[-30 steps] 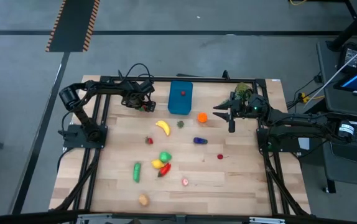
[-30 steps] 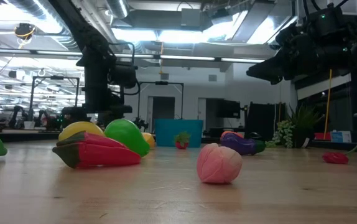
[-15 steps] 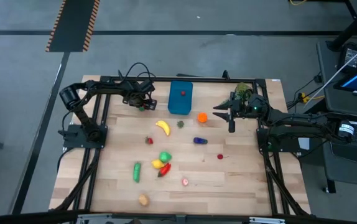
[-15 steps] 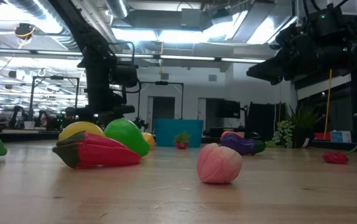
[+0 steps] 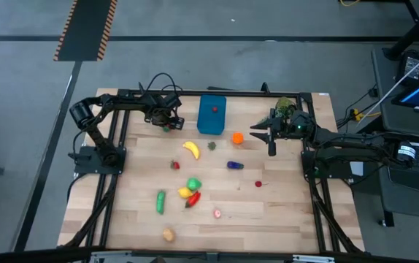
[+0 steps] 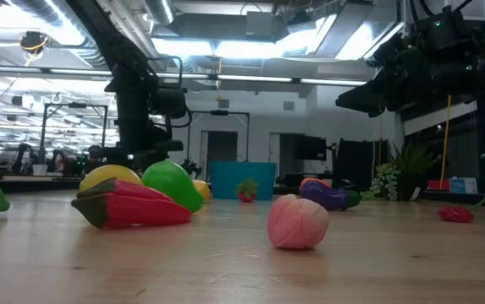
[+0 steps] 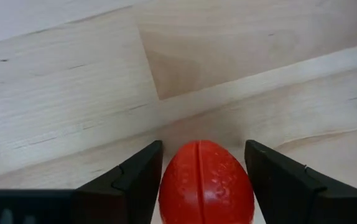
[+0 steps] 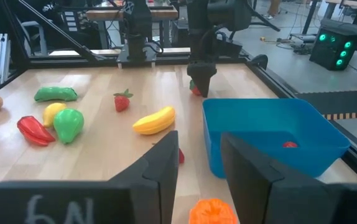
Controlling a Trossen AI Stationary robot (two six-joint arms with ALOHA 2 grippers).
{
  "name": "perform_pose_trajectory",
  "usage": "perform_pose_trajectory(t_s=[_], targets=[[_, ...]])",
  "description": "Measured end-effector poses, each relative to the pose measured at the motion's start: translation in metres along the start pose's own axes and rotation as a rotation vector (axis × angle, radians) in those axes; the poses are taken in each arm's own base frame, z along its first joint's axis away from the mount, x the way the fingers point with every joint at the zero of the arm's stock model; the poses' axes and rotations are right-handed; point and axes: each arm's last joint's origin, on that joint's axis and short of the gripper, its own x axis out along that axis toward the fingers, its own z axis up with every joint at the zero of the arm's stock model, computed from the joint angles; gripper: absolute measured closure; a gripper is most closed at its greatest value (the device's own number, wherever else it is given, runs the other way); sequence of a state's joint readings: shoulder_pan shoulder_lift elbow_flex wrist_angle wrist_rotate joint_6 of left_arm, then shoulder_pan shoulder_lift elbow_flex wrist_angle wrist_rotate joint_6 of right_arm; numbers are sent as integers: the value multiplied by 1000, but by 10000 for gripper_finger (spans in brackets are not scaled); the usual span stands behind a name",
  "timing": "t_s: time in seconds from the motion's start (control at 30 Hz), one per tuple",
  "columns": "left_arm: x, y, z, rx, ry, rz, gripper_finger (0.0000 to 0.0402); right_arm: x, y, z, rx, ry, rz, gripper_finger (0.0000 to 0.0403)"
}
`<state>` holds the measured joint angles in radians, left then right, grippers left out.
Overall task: Pick and placing Produce into tupperware
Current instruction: Put the top left strawberry into the blue bin
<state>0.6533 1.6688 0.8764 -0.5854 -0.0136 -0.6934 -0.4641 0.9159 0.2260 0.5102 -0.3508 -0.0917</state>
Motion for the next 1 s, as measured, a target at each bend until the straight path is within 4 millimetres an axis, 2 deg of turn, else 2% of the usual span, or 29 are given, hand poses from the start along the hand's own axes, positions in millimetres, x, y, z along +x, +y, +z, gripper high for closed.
perform_pose_trajectory(t_s=[0.37, 1.0], targets=[[0, 1, -2, 35, 34, -11, 221, 0, 0, -1, -18, 11, 1, 280], [-6, -1, -5, 223, 29, -42, 226, 0, 0, -1, -17, 13, 1, 280]])
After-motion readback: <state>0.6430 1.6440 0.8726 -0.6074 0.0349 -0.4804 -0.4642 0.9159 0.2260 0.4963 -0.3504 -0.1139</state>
